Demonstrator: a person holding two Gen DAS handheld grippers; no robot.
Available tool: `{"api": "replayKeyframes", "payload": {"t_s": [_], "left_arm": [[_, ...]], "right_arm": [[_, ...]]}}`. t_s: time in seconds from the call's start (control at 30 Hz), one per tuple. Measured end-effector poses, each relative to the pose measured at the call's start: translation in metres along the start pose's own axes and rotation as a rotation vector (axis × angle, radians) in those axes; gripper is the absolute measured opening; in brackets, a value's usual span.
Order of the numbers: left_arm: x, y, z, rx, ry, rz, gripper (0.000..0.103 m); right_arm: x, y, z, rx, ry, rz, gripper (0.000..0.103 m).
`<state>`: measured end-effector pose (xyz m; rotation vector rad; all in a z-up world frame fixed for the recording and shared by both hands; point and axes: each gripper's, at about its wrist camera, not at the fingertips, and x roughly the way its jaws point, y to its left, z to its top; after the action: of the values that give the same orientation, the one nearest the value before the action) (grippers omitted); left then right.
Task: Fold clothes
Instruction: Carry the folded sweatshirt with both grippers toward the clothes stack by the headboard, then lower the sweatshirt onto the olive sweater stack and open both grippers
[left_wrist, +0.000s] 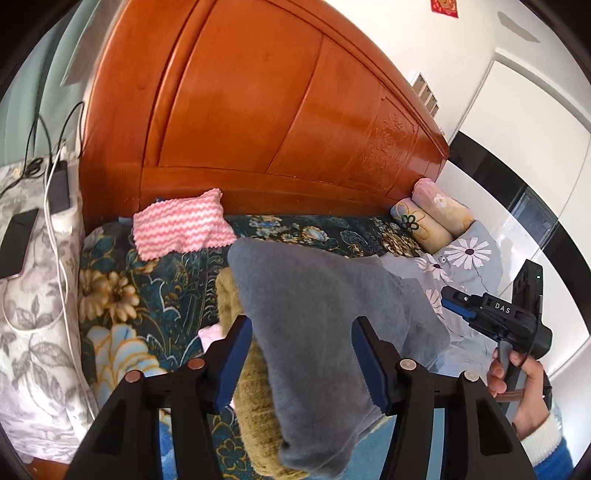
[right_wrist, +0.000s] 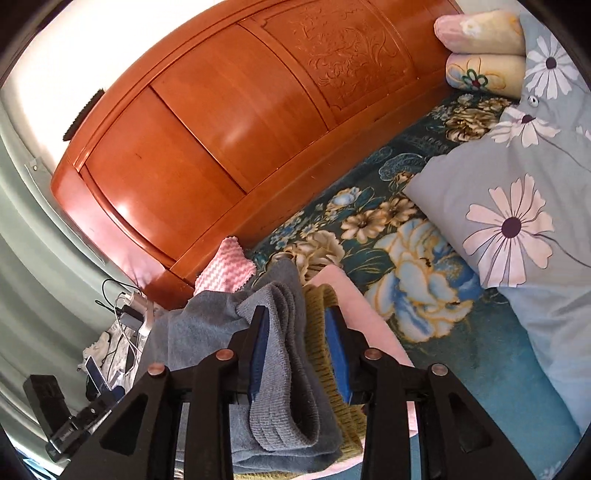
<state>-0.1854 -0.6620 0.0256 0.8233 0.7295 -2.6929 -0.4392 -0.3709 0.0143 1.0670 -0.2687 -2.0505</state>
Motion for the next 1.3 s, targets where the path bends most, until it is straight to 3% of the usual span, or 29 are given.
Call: {"api": "replayKeyframes", "payload": {"t_s": [0.17, 0.27, 0.37, 0.47, 0.6, 0.73, 1.0, 1.2, 1.3], "left_arm": [[0.041, -0.025, 0.013, 0.118, 0.039, 0.043, 0.062], [0.07, -0.016, 0.013, 0.107, 0.093, 0.061, 0.062], [0.093, 0.002, 0.011, 0.058, 0.147, 0.052, 0.062], [0.101, 0.013, 0.009, 0.024, 0.144, 0.043, 0.062], [0.092, 0.014, 0.007, 0.0, 0.118, 0.03, 0.062], [0.062, 0.01, 0.001, 0.008, 0.057, 0.013, 0.062], [0.022, -0.017, -0.032, 0.113, -0.058, 0.114, 0.067], [0.049, -0.018, -0.052, 0.152, 0.007, 0.19, 0.068], [0.05, -0.021, -0.058, 0.164, 0.004, 0.214, 0.069]], "right_arm": [[0.009, 0.046, -0.017, -0.257, 0.059, -0.001, 0.034], [0.022, 0.045, -0.026, -0.284, 0.067, -0.045, 0.034], [0.037, 0.029, -0.027, -0.22, 0.069, -0.047, 0.034], [0.048, 0.016, -0.029, -0.168, 0.064, -0.039, 0.034], [0.054, 0.016, -0.029, -0.148, 0.049, -0.052, 0.034], [0.034, 0.025, -0.032, -0.171, 0.018, -0.021, 0.034], [-0.008, 0.044, -0.068, -0.276, -0.049, -0.012, 0.034], [0.005, 0.04, -0.086, -0.298, -0.049, -0.068, 0.035], [0.009, 0.035, -0.088, -0.288, -0.048, -0.058, 0.035]]}}
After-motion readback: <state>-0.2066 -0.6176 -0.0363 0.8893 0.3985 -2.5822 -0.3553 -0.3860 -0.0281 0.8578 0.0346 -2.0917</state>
